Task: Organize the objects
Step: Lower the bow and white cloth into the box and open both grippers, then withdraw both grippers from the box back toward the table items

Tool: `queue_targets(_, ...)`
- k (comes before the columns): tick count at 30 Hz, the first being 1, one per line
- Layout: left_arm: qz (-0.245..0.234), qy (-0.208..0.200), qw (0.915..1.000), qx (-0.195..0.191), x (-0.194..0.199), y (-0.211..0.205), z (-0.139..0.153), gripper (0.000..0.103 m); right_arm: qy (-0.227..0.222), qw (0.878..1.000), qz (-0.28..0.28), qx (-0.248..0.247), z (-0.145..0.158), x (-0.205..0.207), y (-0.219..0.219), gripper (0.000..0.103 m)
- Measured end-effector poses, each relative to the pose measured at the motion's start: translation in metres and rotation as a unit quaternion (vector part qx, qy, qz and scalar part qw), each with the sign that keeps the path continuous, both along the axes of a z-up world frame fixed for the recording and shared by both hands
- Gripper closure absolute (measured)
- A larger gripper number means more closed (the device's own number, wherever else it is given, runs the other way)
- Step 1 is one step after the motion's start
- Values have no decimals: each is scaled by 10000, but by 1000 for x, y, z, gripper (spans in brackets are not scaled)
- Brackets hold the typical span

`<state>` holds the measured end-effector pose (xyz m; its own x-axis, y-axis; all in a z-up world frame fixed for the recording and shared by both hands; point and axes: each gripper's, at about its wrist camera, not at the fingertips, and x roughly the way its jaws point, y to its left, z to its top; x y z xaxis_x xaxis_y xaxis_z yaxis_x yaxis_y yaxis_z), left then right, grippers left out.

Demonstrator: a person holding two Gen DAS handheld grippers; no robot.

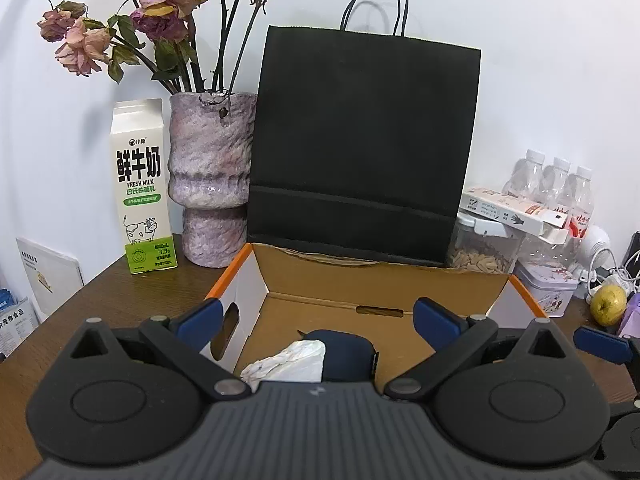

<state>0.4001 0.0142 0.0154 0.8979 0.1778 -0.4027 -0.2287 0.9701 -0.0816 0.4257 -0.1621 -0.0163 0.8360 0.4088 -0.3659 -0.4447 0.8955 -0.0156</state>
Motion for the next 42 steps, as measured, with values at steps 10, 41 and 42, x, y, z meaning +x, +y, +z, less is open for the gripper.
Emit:
queue_targets(10,-50,-42,10000,-59,-17,1,5,0,1,9999,-11,135,7,-9,-7,0)
queue_targets(41,-614,-301,9969,392,-160,6,-13,0,-431,9990,-56,96,5,-147,-58,0)
queue_targets(42,-630,-310,9968,382,-164,7,-14,0,-419,9991,-55,102,5,-152,-60,0)
